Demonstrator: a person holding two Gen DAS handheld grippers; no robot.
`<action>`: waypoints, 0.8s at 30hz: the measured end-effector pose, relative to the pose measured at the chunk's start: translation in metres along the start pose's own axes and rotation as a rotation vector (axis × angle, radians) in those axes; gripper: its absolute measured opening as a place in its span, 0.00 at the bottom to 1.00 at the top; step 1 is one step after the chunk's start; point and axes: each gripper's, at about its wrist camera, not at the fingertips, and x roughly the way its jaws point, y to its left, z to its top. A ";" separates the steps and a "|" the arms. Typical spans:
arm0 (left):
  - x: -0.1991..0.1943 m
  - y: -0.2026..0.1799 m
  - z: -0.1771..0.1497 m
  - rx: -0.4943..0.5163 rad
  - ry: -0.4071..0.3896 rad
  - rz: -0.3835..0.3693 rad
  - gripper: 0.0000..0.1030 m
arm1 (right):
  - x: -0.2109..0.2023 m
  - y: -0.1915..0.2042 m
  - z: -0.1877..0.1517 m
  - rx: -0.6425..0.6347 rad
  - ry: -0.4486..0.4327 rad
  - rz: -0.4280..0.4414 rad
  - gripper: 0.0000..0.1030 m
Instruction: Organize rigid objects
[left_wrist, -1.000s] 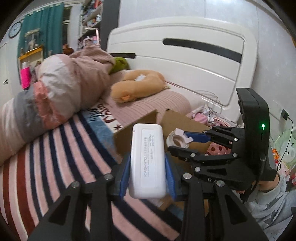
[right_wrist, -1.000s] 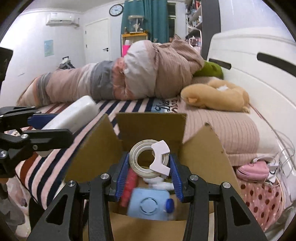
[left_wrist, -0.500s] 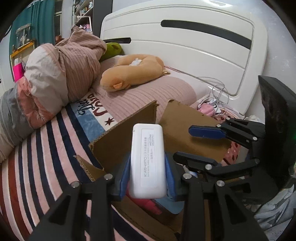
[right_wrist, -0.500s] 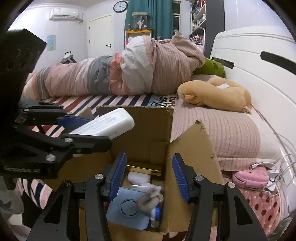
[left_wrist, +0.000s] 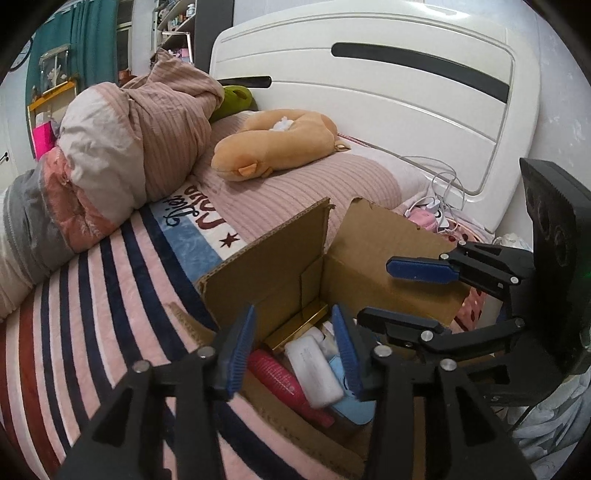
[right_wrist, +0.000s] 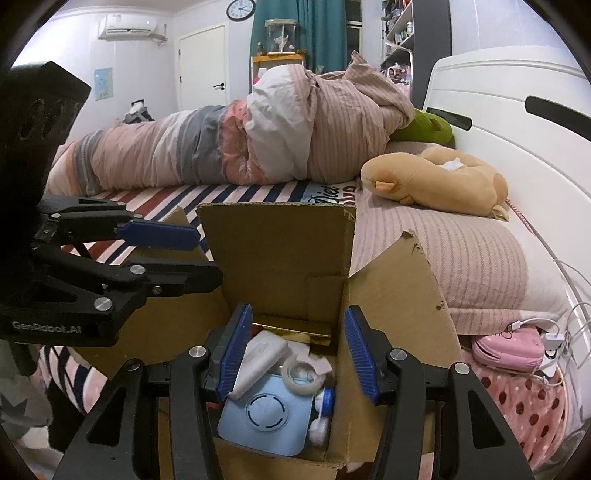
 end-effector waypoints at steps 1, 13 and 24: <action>-0.003 0.000 -0.001 -0.002 -0.004 0.002 0.43 | -0.001 0.001 0.000 0.001 0.001 0.001 0.47; -0.084 0.008 -0.022 -0.092 -0.165 0.146 0.86 | -0.041 0.017 0.011 -0.036 -0.113 0.125 0.68; -0.162 0.045 -0.065 -0.293 -0.278 0.418 0.99 | -0.078 0.032 0.023 -0.077 -0.312 0.247 1.00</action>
